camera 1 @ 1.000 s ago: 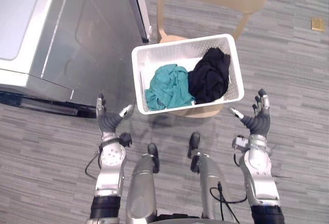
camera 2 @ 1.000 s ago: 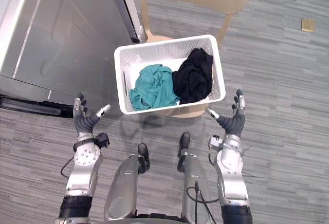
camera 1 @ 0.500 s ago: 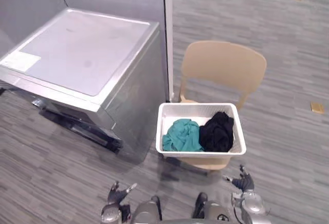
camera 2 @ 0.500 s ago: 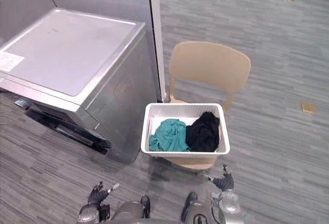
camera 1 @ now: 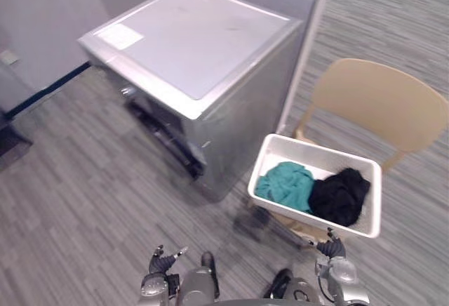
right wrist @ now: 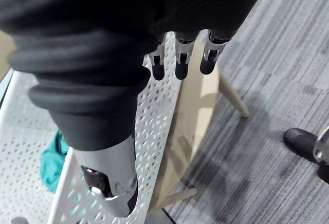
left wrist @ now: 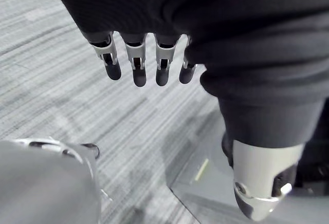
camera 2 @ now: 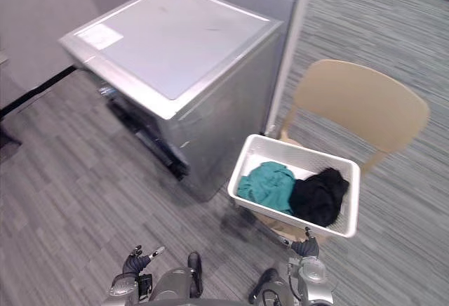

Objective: Pick up the laundry basket with both hands and put the clothes into the washing machine.

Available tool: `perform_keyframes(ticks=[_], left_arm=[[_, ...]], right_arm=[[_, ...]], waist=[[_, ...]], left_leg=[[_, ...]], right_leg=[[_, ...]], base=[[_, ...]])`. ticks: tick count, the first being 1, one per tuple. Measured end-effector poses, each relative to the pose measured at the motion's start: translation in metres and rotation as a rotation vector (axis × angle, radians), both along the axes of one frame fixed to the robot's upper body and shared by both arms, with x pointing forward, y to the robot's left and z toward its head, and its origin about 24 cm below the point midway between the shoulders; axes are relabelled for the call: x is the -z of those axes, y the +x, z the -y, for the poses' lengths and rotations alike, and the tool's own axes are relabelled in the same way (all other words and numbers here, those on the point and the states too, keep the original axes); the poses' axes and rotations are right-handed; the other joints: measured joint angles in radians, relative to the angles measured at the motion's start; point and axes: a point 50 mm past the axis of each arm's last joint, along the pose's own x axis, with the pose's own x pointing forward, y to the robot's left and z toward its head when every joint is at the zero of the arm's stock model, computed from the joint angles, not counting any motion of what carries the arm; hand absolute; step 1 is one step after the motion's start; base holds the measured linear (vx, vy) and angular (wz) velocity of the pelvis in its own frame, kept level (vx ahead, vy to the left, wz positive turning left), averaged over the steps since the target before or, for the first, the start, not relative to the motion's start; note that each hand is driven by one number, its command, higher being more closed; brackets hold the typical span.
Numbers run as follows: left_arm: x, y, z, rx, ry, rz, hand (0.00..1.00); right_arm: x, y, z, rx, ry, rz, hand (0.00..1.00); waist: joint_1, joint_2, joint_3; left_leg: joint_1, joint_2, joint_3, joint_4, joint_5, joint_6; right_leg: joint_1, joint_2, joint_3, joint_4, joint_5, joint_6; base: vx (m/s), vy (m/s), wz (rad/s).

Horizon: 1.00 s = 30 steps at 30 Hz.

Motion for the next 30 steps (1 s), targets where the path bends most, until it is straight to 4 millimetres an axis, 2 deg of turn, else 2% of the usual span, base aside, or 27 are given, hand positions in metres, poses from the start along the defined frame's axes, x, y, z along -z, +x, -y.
perform_keyframes(ticks=[1,2,4,5,6,7,8,9,11,12,14,17,19,20,22,27,28,30], left_arm=[[-0.001,0.002,-0.003,0.015,0.012,0.0,0.0],[-0.003,0.007,-0.004,0.043,0.027,0.012,0.0],[-0.004,0.006,-0.008,0.057,0.044,0.018,0.0],[-0.003,0.0,-0.011,0.054,0.053,0.003,0.0],[-0.001,-0.007,-0.014,0.049,0.058,-0.016,0.0],[-0.001,-0.008,-0.016,0.05,0.063,-0.018,0.0],[-0.001,-0.008,-0.015,0.056,0.066,-0.021,0.0],[-0.002,-0.008,-0.02,0.052,0.083,-0.02,0.0],[-0.004,-0.005,-0.022,0.052,0.093,-0.012,0.0],[-0.002,-0.002,-0.011,0.062,0.068,-0.003,0.0],[-0.003,0.003,-0.005,0.065,0.052,0.01,0.0],[-0.008,0.017,0.0,0.07,0.045,0.062,0.0],[-0.011,0.021,0.003,0.062,0.037,0.093,0.0],[-0.011,0.021,0.004,0.061,0.033,0.092,0.0],[-0.01,0.019,0.01,0.057,0.018,0.091,0.0],[-0.012,0.022,0.016,0.044,0.002,0.119,0.0],[-0.014,0.024,0.017,0.044,0.001,0.13,0.0],[-0.018,0.03,0.019,0.038,0.005,0.163,0.0]], right_arm=[[0.001,0.0,-0.001,-0.002,0.004,-0.002,0.0],[0.003,-0.001,-0.002,-0.004,0.01,-0.014,0.0],[0.004,0.002,-0.006,-0.018,0.019,-0.031,0.0],[0.003,0.007,-0.01,-0.047,0.017,-0.026,0.0],[0.0,0.015,-0.016,-0.087,0.01,-0.014,0.0],[0.0,0.017,-0.019,-0.104,0.008,-0.011,0.0],[0.001,0.017,-0.024,-0.122,0.011,-0.016,0.0],[0.001,0.019,-0.029,-0.13,0.022,-0.011,0.0],[-0.001,0.021,-0.032,-0.15,0.017,-0.003,0.0],[-0.002,0.022,-0.029,-0.149,0.01,0.001,0.0],[-0.005,0.025,-0.032,-0.152,0.013,0.026,0.0],[-0.01,0.028,-0.045,-0.199,0.026,0.065,0.0],[-0.022,0.041,-0.063,-0.267,0.053,0.14,0.0],[-0.024,0.044,-0.065,-0.277,0.055,0.152,0.0],[-0.033,0.056,-0.08,-0.319,0.071,0.2,0.0],[-0.059,0.088,-0.099,-0.399,0.063,0.311,0.0],[-0.063,0.093,-0.101,-0.408,0.062,0.329,0.0],[-0.088,0.113,-0.106,-0.434,0.044,0.429,0.0]], waist=[[-0.002,-0.002,-0.001],[-0.003,-0.002,0.001],[0.003,0.001,0.014],[0.005,0.007,0.027],[0.0,0.004,0.035],[-0.008,0.003,0.038],[-0.026,-0.004,0.048],[-0.026,-0.018,0.056],[-0.034,-0.029,0.068],[-0.049,-0.025,0.07],[-0.048,-0.017,0.075],[-0.044,-0.012,0.078],[-0.038,-0.007,0.08],[-0.033,-0.006,0.08],[-0.003,-0.002,0.082],[0.034,0.006,0.097],[0.034,0.008,0.105],[0.055,0.022,0.13]], left_leg=[[-0.013,-0.017,-0.009,0.01,-0.002,0.004],[-0.031,-0.045,-0.025,0.045,-0.021,0.03],[-0.043,-0.06,-0.032,0.131,-0.077,0.052],[-0.047,-0.064,-0.034,0.179,-0.122,0.058],[-0.044,-0.071,-0.045,0.183,-0.143,0.07],[-0.036,-0.073,-0.058,0.178,-0.144,0.072],[-0.027,-0.074,-0.088,0.166,-0.143,0.073],[-0.027,-0.076,-0.106,0.154,-0.14,0.074],[-0.03,-0.08,-0.134,0.153,-0.129,0.063],[-0.031,-0.085,-0.184,0.142,-0.113,0.043],[-0.034,-0.099,-0.207,0.116,-0.08,0.038],[-0.032,-0.12,-0.272,0.046,-0.03,0.026],[-0.034,-0.121,-0.322,-0.009,0.009,0.013],[-0.033,-0.12,-0.331,-0.017,0.015,0.01],[-0.03,-0.116,-0.352,-0.035,0.031,0.0],[-0.065,-0.13,-0.372,-0.049,0.074,0.003],[-0.072,-0.13,-0.38,-0.049,0.083,0.001],[-0.11,-0.131,-0.393,-0.049,0.096,0.002]], right_leg=[[0.006,-0.006,0.007,-0.018,0.009,0.005],[0.013,-0.024,0.03,-0.02,0.023,-0.005],[0.022,-0.061,0.049,0.037,0.017,-0.014],[0.004,-0.075,0.09,0.102,-0.012,-0.092],[-0.053,-0.082,0.198,0.204,-0.04,-0.228],[-0.08,-0.07,0.27,0.252,-0.068,-0.231],[-0.112,0.005,0.395,0.299,-0.144,-0.159],[-0.137,0.105,0.465,0.302,-0.199,-0.143],[-0.136,0.209,0.553,0.247,-0.251,-0.102],[-0.102,0.242,0.58,0.206,-0.253,-0.089],[-0.103,0.247,0.565,0.209,-0.256,-0.085],[-0.099,0.225,0.486,0.216,-0.272,-0.071],[-0.083,0.224,0.422,0.206,-0.277,-0.074],[-0.076,0.225,0.41,0.202,-0.277,-0.074],[-0.054,0.231,0.379,0.189,-0.277,-0.074],[-0.053,0.217,0.324,0.184,-0.286,-0.085],[-0.054,0.213,0.318,0.185,-0.286,-0.086],[-0.091,0.203,0.299,0.208,-0.292,-0.095]], base=[[-0.03,0.259,0.62],[-0.03,0.26,0.61],[-0.04,0.24,0.28],[-0.09,0.204,-0.17],[-0.13,0.191,-0.05],[-0.07,0.072,0.27],[-0.03,-0.058,0.48],[0.02,-0.116,0.44],[0.02,-0.103,0.47],[0.05,-0.079,0.55],[0.08,-0.067,0.43],[0.11,-0.101,0.69],[0.13,-0.102,0.75],[0.14,-0.112,0.68],[0.1,-0.076,0.46],[0.03,-0.034,0.42],[-0.05,-0.051,0.44],[-0.11,-0.026,0.27]])
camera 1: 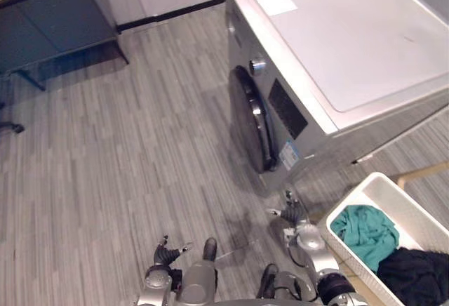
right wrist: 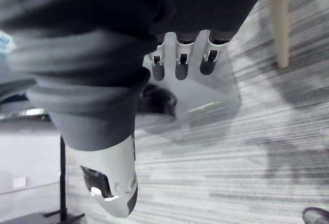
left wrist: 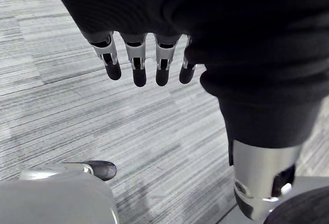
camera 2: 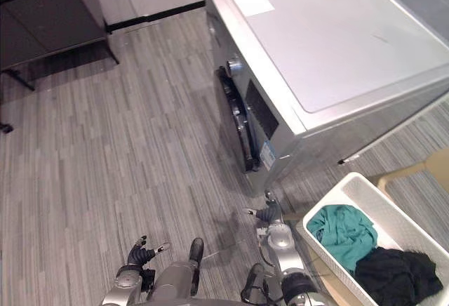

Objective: Pick up the laundry basket with both hands and put the clothes into the washing machine.

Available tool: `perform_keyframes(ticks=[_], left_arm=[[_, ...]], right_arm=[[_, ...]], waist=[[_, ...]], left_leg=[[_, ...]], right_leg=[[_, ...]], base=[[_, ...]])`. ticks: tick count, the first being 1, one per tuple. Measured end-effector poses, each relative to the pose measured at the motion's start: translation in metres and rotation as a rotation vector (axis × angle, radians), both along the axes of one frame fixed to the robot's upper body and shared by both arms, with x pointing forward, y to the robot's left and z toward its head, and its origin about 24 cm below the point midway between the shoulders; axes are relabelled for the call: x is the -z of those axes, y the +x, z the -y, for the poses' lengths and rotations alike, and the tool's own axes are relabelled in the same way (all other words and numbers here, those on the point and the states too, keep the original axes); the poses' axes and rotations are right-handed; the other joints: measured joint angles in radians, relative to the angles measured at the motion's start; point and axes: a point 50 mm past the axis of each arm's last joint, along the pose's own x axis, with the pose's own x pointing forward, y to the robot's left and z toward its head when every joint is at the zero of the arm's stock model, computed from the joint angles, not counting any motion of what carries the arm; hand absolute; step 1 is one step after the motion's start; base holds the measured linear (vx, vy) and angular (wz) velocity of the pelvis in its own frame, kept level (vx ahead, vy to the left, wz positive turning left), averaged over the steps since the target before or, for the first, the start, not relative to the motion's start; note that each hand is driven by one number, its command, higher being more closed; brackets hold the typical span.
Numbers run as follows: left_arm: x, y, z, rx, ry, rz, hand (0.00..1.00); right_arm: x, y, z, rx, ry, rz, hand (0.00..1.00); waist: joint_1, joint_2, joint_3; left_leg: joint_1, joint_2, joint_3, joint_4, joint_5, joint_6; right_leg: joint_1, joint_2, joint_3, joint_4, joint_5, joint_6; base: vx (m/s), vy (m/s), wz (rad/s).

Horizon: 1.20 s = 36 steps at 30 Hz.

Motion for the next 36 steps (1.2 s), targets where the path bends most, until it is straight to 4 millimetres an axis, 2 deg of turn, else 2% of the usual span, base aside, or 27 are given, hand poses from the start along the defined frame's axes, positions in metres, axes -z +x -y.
perform_keyframes(ticks=[4,6,7,10,13,16,19,22,28,31,32,34,36], left_arm=[[-0.007,0.008,-0.001,-0.02,-0.004,0.051,0.0],[-0.009,0.01,-0.002,-0.041,-0.007,0.07,0.0],[-0.009,0.01,-0.002,-0.049,-0.006,0.072,0.0],[-0.011,0.012,-0.005,-0.077,-0.002,0.088,0.0],[-0.012,0.015,-0.005,-0.081,-0.002,0.102,0.0],[-0.017,0.025,-0.004,-0.079,0.001,0.129,0.0],[-0.024,0.036,-0.001,-0.071,0.006,0.173,0.0],[-0.029,0.045,0.003,-0.062,-0.005,0.202,0.0],[-0.041,0.064,0.012,-0.015,-0.014,0.261,0.0],[-0.048,0.076,0.013,0.009,-0.015,0.292,0.0],[-0.051,0.081,0.014,0.029,-0.009,0.305,0.0],[-0.057,0.089,0.016,0.058,-0.003,0.326,0.0],[-0.067,0.102,0.02,0.127,0.007,0.361,0.0]], right_arm=[[-0.046,0.032,0.001,0.032,-0.012,0.172,0.0],[-0.073,0.047,0.017,0.127,-0.024,0.271,0.0],[-0.079,0.05,0.021,0.152,-0.029,0.292,0.0],[-0.118,0.066,0.041,0.253,-0.044,0.417,0.0],[-0.142,0.074,0.053,0.33,-0.06,0.494,0.0],[-0.158,0.072,0.068,0.407,-0.058,0.554,0.0],[-0.163,0.071,0.079,0.452,-0.067,0.57,0.0],[-0.167,0.072,0.081,0.477,-0.053,0.581,0.0],[-0.199,0.096,0.086,0.446,-0.047,0.592,0.0],[-0.218,0.106,0.075,0.353,-0.073,0.615,0.0],[-0.225,0.109,0.065,0.324,-0.069,0.629,0.0],[-0.224,0.11,0.058,0.306,-0.058,0.627,0.0],[-0.228,0.114,0.037,0.247,-0.029,0.622,0.0]], waist=[[0.018,0.0,0.037],[0.03,-0.001,0.049],[0.032,-0.001,0.05],[0.034,0.0,0.069],[0.035,0.003,0.083],[0.045,0.002,0.094],[0.052,0.003,0.098],[0.052,0.005,0.105],[0.058,0.012,0.131],[0.058,0.015,0.152],[0.057,0.014,0.152],[0.055,0.014,0.152],[0.055,0.015,0.152]], left_leg=[[-0.067,-0.009,-0.011,-0.011,0.042,-0.005],[-0.09,-0.018,-0.012,-0.041,0.06,0.0],[-0.096,-0.02,-0.013,-0.051,0.067,0.001],[-0.131,-0.02,0.001,-0.074,0.08,0.011],[-0.153,-0.019,0.013,-0.103,0.111,0.013],[-0.187,-0.02,0.0,-0.119,0.14,0.014],[-0.208,-0.021,-0.015,-0.137,0.164,0.005],[-0.212,-0.022,-0.021,-0.137,0.165,0.003],[-0.245,-0.02,-0.047,-0.176,0.196,-0.003],[-0.259,-0.019,-0.059,-0.193,0.212,-0.005],[-0.272,-0.018,-0.065,-0.194,0.216,-0.008],[-0.278,-0.017,-0.069,-0.194,0.218,-0.01],[-0.28,-0.016,-0.07,-0.191,0.219,-0.012]], right_leg=[[-0.089,-0.025,-0.013,0.071,-0.019,-0.009],[-0.138,-0.048,-0.021,0.122,-0.042,-0.013],[-0.151,-0.054,-0.024,0.132,-0.044,-0.014],[-0.204,-0.067,-0.023,0.164,-0.044,-0.014],[-0.246,-0.077,-0.022,0.184,-0.044,-0.014],[-0.284,-0.079,-0.027,0.196,-0.044,-0.014],[-0.311,-0.079,-0.028,0.209,-0.044,-0.014],[-0.313,-0.079,-0.028,0.212,-0.045,-0.013],[-0.362,-0.076,-0.028,0.219,-0.046,-0.013],[-0.38,-0.074,-0.032,0.221,-0.045,-0.013],[-0.391,-0.073,-0.035,0.222,-0.045,-0.013],[-0.394,-0.071,-0.038,0.222,-0.045,-0.014],[-0.395,-0.059,-0.037,0.219,-0.042,-0.018]], base=[[-0.16,-0.019,0.2],[-0.19,-0.014,0.25],[-0.18,-0.012,0.24],[-0.17,-0.014,0.1],[-0.1,-0.044,0.07],[-0.01,-0.08,0.1],[0.05,-0.117,0.14],[0.03,-0.097,0.08],[-0.03,-0.074,0.06],[-0.03,-0.057,0.07],[-0.01,-0.067,0.08],[0.0,-0.064,0.03],[-0.02,-0.036,-0.1]])
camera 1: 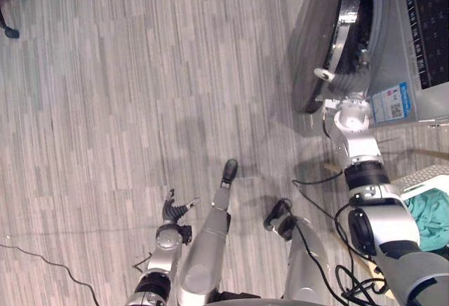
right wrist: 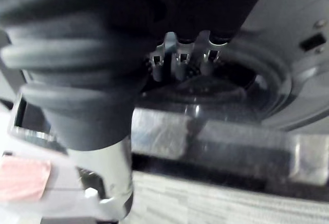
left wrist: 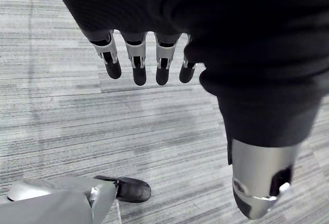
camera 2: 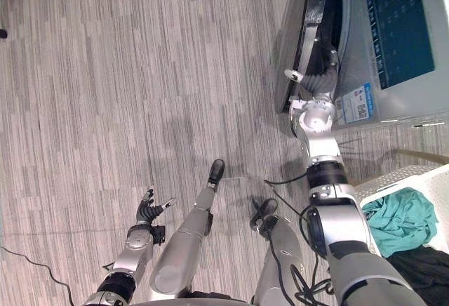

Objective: Pick up the laundry basket with both hands and put the clothes into the washing machine.

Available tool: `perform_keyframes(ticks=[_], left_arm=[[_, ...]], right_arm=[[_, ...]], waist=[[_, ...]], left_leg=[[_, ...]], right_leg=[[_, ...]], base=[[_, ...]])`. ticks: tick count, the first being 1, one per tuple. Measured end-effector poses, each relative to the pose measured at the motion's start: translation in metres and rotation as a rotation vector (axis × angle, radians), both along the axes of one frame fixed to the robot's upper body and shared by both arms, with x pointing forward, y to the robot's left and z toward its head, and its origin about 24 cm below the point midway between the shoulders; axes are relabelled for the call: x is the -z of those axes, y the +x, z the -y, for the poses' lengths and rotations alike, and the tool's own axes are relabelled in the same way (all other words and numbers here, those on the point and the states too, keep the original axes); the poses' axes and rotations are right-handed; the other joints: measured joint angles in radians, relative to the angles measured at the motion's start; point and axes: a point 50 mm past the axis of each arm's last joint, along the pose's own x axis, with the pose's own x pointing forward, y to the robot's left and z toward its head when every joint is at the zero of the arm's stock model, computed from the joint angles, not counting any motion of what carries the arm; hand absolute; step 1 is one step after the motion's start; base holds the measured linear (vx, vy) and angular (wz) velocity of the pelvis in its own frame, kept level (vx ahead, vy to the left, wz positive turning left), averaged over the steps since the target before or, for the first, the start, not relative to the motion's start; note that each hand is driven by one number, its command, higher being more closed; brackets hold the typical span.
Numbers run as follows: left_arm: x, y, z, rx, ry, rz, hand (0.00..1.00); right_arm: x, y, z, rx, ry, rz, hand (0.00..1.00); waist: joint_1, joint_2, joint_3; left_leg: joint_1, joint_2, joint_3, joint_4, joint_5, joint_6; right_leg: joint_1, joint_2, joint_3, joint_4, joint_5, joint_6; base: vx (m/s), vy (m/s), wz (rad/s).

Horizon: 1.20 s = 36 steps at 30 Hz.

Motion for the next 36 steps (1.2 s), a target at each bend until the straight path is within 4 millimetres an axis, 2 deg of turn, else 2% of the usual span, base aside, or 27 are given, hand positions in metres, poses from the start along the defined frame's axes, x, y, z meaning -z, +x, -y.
perform_keyframes(ticks=[2,3,5,6,7,8,9,10,12,13,14,18,19,20,22,23,24,25,26,27,28,29,31,32,34,35,36], left_arm=[[-0.007,0.008,0.003,0.049,0.019,0.022,0.0],[-0.013,0.014,0.008,0.092,0.029,0.048,0.0],[-0.024,0.021,0.021,0.166,0.03,0.094,0.0],[-0.03,0.025,0.032,0.212,0.03,0.124,0.0],[-0.036,0.028,0.043,0.247,0.024,0.15,0.0],[-0.038,0.03,0.048,0.261,0.019,0.157,0.0],[-0.036,0.028,0.056,0.279,0.005,0.149,0.0],[-0.038,0.029,0.06,0.301,-0.001,0.154,0.0],[-0.039,0.029,0.062,0.313,-0.002,0.161,0.0],[-0.039,0.029,0.062,0.314,-0.002,0.159,0.0],[-0.038,0.028,0.064,0.322,-0.002,0.157,0.0],[-0.036,0.026,0.063,0.343,0.002,0.144,0.0],[-0.036,0.027,0.063,0.344,0.004,0.143,0.0],[-0.035,0.028,0.061,0.338,0.01,0.138,0.0],[-0.036,0.03,0.051,0.318,0.029,0.139,0.0],[-0.037,0.032,0.048,0.306,0.033,0.142,0.0],[-0.043,0.037,0.034,0.263,0.056,0.159,0.0],[-0.045,0.039,0.028,0.246,0.065,0.165,0.0],[-0.052,0.045,0.021,0.23,0.089,0.187,0.0],[-0.061,0.052,0.017,0.224,0.108,0.216,0.0],[-0.075,0.062,0.012,0.209,0.116,0.256,0.0],[-0.083,0.068,0.009,0.197,0.123,0.28,0.0],[-0.127,0.093,-0.012,0.174,0.204,0.389,0.0],[-0.138,0.098,-0.019,0.166,0.229,0.415,0.0],[-0.187,0.114,-0.039,0.129,0.324,0.527,0.0],[-0.197,0.117,-0.04,0.123,0.338,0.554,0.0],[-0.221,0.124,-0.04,0.12,0.361,0.613,0.0]], right_arm=[[-0.004,0.004,-0.018,-0.047,0.008,-0.011,0.0],[-0.011,0.007,-0.034,-0.089,0.009,-0.01,0.0],[-0.035,0.009,-0.061,-0.167,0.003,0.029,0.0],[-0.066,0.007,-0.082,-0.241,-0.031,0.104,0.0],[-0.094,0.006,-0.087,-0.248,0.013,0.151,0.0],[-0.108,0.003,-0.089,-0.263,0.002,0.195,0.0],[-0.136,-0.007,-0.1,-0.31,-0.02,0.303,0.0],[-0.166,-0.02,-0.113,-0.362,-0.031,0.408,0.0],[-0.201,-0.038,-0.126,-0.421,-0.048,0.526,0.0],[-0.209,-0.042,-0.128,-0.432,-0.047,0.554,0.0],[-0.218,-0.049,-0.132,-0.452,-0.047,0.592,0.0],[-0.217,-0.054,-0.14,-0.49,-0.052,0.612,0.0],[-0.213,-0.052,-0.137,-0.487,-0.052,0.607,0.0],[-0.199,-0.048,-0.13,-0.482,-0.048,0.587,0.0],[-0.163,-0.037,-0.121,-0.489,-0.062,0.506,0.0],[-0.151,-0.034,-0.119,-0.498,-0.077,0.478,0.0],[-0.119,-0.027,-0.111,-0.509,-0.108,0.393,0.0],[-0.104,-0.025,-0.107,-0.513,-0.116,0.359,0.0],[-0.076,-0.024,-0.096,-0.524,-0.131,0.287,0.0],[-0.053,-0.024,-0.086,-0.524,-0.134,0.232,0.0],[-0.022,-0.027,-0.073,-0.525,-0.127,0.157,0.0],[-0.006,-0.03,-0.067,-0.526,-0.119,0.115,0.0],[0.051,-0.04,-0.047,-0.51,-0.09,-0.043,0.0],[0.063,-0.044,-0.044,-0.505,-0.098,-0.077,0.0],[0.103,-0.059,-0.036,-0.5,-0.081,-0.191,0.0],[0.111,-0.063,-0.035,-0.497,-0.066,-0.212,0.0],[0.125,-0.071,-0.032,-0.494,-0.048,-0.249,0.0]], waist=[[0.0,0.001,0.0],[0.001,0.006,0.002],[0.014,0.021,0.003],[0.036,0.038,0.003],[0.062,0.045,0.002],[0.071,0.046,0.002],[0.093,0.059,0.007],[0.096,0.076,0.011],[0.123,0.077,0.012],[0.128,0.077,0.012],[0.146,0.077,0.012],[0.142,0.077,0.012],[0.139,0.076,0.012],[0.137,0.075,0.012],[0.106,0.069,0.015],[0.095,0.066,0.017],[0.063,0.049,0.028],[0.051,0.044,0.031],[0.019,0.035,0.036],[0.0,0.031,0.037],[-0.021,0.029,0.036],[-0.033,0.028,0.036],[-0.065,0.022,0.038],[-0.071,0.02,0.039],[-0.108,0.016,0.038],[-0.111,0.009,0.038],[-0.111,-0.021,0.041]], left_leg=[[-0.006,0.011,-0.006,0.003,0.001,-0.007],[-0.012,0.019,-0.021,0.002,0.002,-0.019],[-0.029,0.026,-0.074,0.003,-0.006,-0.043],[-0.043,0.03,-0.108,0.0,-0.035,-0.08],[-0.069,0.03,-0.111,0.002,-0.092,-0.127],[-0.082,0.023,-0.105,0.021,-0.085,-0.107],[-0.072,0.006,-0.107,0.071,-0.025,-0.041],[-0.073,-0.013,-0.13,0.061,-0.018,-0.051],[-0.074,-0.016,-0.165,0.055,-0.005,-0.068],[-0.072,-0.02,-0.17,0.055,0.003,-0.078],[-0.065,-0.022,-0.175,0.055,0.008,-0.081],[-0.05,-0.016,-0.183,0.047,0.008,-0.081],[-0.047,-0.012,-0.173,0.043,0.008,-0.081],[-0.031,0.003,-0.144,0.018,0.019,-0.068],[-0.014,0.024,-0.085,-0.002,0.031,-0.055],[-0.011,0.029,-0.068,-0.002,0.032,-0.054],[0.008,0.043,-0.029,-0.012,0.033,-0.053],[0.016,0.047,-0.016,-0.016,0.033,-0.053],[0.025,0.052,0.005,-0.017,0.033,-0.053],[0.029,0.053,0.011,-0.017,0.033,-0.052],[0.031,0.055,0.027,-0.016,0.033,-0.052],[0.031,0.054,0.036,-0.015,0.033,-0.052],[0.031,0.051,0.07,-0.016,0.032,-0.051],[0.031,0.05,0.077,-0.016,0.032,-0.051],[0.032,0.052,0.094,-0.015,0.02,-0.035],[0.033,0.053,0.099,-0.01,0.014,-0.026],[0.027,0.052,0.119,0.019,-0.001,-0.008]], right_leg=[[-0.001,0.009,-0.009,-0.003,0.003,-0.005],[-0.001,0.017,-0.021,-0.004,0.003,-0.006],[-0.001,0.027,-0.056,-0.004,-0.003,-0.016],[-0.001,0.033,-0.088,-0.008,-0.005,-0.023],[0.0,0.024,-0.127,-0.032,0.002,-0.046],[-0.001,0.011,-0.143,-0.033,0.0,-0.049],[-0.003,-0.011,-0.162,0.007,-0.028,-0.042],[0.001,-0.032,-0.177,0.04,-0.053,-0.038],[0.023,-0.03,-0.201,0.037,-0.067,-0.038],[0.035,-0.03,-0.208,0.033,-0.072,-0.039],[0.054,-0.026,-0.209,0.029,-0.074,-0.038],[0.059,0.002,-0.154,0.007,-0.076,-0.035],[0.052,0.007,-0.138,0.002,-0.075,-0.035],[0.042,0.02,-0.101,-0.007,-0.058,-0.032],[0.019,0.042,-0.031,-0.03,-0.018,-0.033],[0.012,0.048,-0.011,-0.036,-0.006,-0.032],[-0.002,0.065,0.043,-0.053,0.022,-0.031],[-0.002,0.071,0.057,-0.062,0.031,-0.03],[-0.002,0.078,0.079,-0.075,0.046,-0.029],[-0.003,0.085,0.096,-0.087,0.055,-0.024],[-0.005,0.091,0.113,-0.103,0.069,-0.023],[-0.008,0.092,0.122,-0.107,0.077,-0.022],[-0.031,0.09,0.164,-0.107,0.094,-0.006],[-0.037,0.09,0.172,-0.105,0.097,-0.005],[-0.042,0.092,0.181,-0.101,0.106,-0.012],[-0.045,0.092,0.185,-0.095,0.106,-0.012],[-0.056,0.093,0.205,-0.079,0.105,-0.011]], base=[[-0.03,-0.041,-0.06],[-0.05,-0.08,0.11],[-0.07,-0.132,0.29],[-0.07,-0.15,0.64],[-0.05,-0.116,0.78],[0.01,-0.095,0.92],[0.09,-0.117,1.07],[0.1,-0.126,1.01],[0.06,-0.135,0.77],[0.04,-0.133,0.69],[0.04,-0.105,0.6],[0.0,-0.067,0.11],[-0.06,-0.018,-0.61],[-0.09,0.008,-0.89],[-0.11,0.029,-1.03],[-0.12,0.045,-1.12],[-0.12,0.04,-0.99],[-0.11,0.035,-1.02],[-0.09,0.03,-0.61],[-0.09,0.045,-0.61],[-0.06,0.045,-0.44],[-0.03,0.051,-0.43],[-0.02,0.039,-0.42],[-0.02,0.018,-0.34],[-0.01,0.002,-0.15],[0.0,-0.017,-0.21],[-0.01,-0.027,-0.23]])
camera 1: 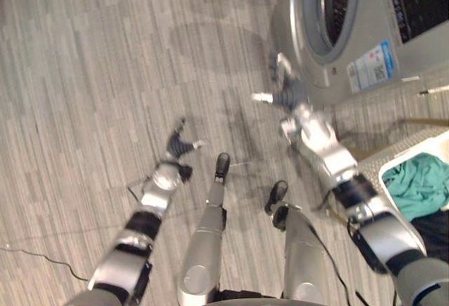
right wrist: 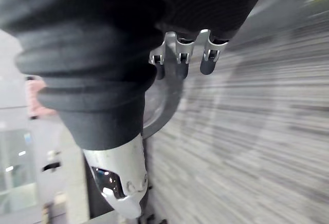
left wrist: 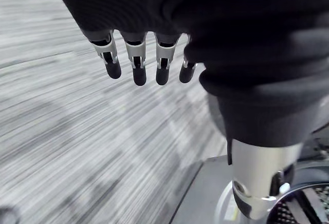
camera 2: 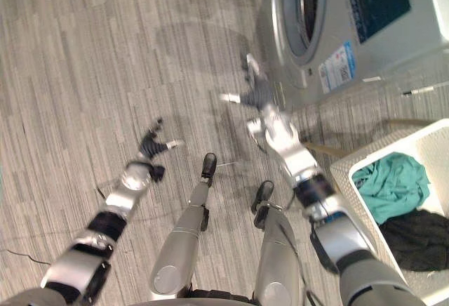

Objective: Pick up the laundry basket with both hands and put the clothes into the washing machine.

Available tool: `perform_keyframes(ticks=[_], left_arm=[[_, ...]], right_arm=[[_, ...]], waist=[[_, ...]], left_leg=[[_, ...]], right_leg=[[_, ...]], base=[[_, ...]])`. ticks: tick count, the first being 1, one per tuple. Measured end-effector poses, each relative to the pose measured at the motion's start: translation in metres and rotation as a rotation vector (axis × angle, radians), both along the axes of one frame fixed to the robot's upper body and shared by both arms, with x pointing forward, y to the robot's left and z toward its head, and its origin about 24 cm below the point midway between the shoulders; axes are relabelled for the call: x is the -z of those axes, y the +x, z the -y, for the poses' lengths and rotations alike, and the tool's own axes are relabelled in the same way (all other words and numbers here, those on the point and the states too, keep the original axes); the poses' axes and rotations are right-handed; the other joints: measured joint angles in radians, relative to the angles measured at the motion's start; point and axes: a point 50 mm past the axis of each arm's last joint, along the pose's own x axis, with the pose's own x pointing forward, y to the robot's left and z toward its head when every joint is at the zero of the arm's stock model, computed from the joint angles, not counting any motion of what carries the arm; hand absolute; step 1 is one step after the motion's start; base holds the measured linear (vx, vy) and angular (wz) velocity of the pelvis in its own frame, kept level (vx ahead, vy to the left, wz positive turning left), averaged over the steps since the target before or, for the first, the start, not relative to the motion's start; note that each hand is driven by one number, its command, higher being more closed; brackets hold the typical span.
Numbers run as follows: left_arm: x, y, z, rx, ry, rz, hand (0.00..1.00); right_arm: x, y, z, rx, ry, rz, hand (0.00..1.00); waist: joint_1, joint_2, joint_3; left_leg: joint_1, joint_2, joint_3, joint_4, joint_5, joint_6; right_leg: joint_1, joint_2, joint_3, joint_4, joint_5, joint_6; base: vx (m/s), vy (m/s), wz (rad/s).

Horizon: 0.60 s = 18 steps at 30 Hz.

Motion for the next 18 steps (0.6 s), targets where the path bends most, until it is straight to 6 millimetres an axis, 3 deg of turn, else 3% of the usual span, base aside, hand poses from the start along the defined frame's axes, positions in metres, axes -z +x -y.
perform_keyframes(ticks=[2,4,6,8,11,12,15,18], left_arm=[[-0.029,0.011,0.001,-0.01,0.021,0.053,0.0],[-0.063,0.018,-0.005,-0.054,0.031,0.119,0.0],[-0.107,0.017,-0.012,-0.104,0.075,0.221,0.0],[-0.126,0.017,-0.008,-0.108,0.106,0.269,0.0],[-0.129,0.016,0.005,-0.13,0.126,0.319,0.0],[-0.146,0.014,0.005,-0.154,0.126,0.349,0.0],[-0.193,0.004,-0.001,-0.226,0.149,0.461,0.0],[-0.201,0.002,-0.002,-0.258,0.168,0.473,0.0]], right_arm=[[0.009,-0.007,-0.004,-0.015,0.012,-0.023,0.0],[0.002,-0.011,-0.009,-0.032,0.031,0.014,0.0],[-0.019,-0.018,-0.007,0.0,0.107,0.126,0.0],[-0.024,-0.029,0.003,0.053,0.154,0.175,0.0],[-0.013,-0.051,0.025,0.172,0.178,0.172,0.0],[-0.01,-0.058,0.029,0.202,0.182,0.174,0.0],[-0.009,-0.07,0.025,0.224,0.231,0.183,0.0],[-0.001,-0.078,0.022,0.239,0.267,0.157,0.0]], waist=[[-0.013,-0.032,0.001],[-0.041,-0.064,-0.002],[-0.048,-0.104,0.002],[-0.049,-0.127,0.013],[-0.031,-0.135,0.014],[-0.039,-0.141,0.013],[-0.064,-0.184,0.017],[-0.08,-0.194,0.02]], left_leg=[[-0.048,0.004,0.01,0.07,-0.024,0.005],[-0.119,0.031,0.036,0.11,-0.033,0.017],[-0.192,0.083,0.095,0.107,-0.032,0.017],[-0.228,0.107,0.151,0.126,-0.033,0.018],[-0.286,0.143,0.225,0.164,-0.064,0.044],[-0.321,0.163,0.256,0.179,-0.066,0.047],[-0.385,0.176,0.292,0.195,-0.072,0.055],[-0.418,0.176,0.307,0.259,-0.104,0.078]], right_leg=[[-0.014,0.003,0.002,0.005,0.003,-0.006],[-0.061,0.033,0.005,-0.014,0.031,-0.016],[-0.13,0.085,0.033,-0.085,0.091,-0.014],[-0.156,0.106,0.061,-0.133,0.144,-0.017],[-0.174,0.141,0.103,-0.246,0.215,0.005],[-0.183,0.151,0.103,-0.301,0.241,0.009],[-0.199,0.151,0.101,-0.418,0.311,0.031],[-0.18,0.143,0.11,-0.491,0.385,0.047]], base=[[-0.06,-0.043,-0.12],[-0.09,-0.041,-0.32],[-0.05,-0.031,-0.81],[-0.01,-0.004,-0.8],[0.02,0.028,-0.69],[0.0,0.039,-0.52],[0.0,0.057,-0.42],[0.0,0.078,-0.17]])
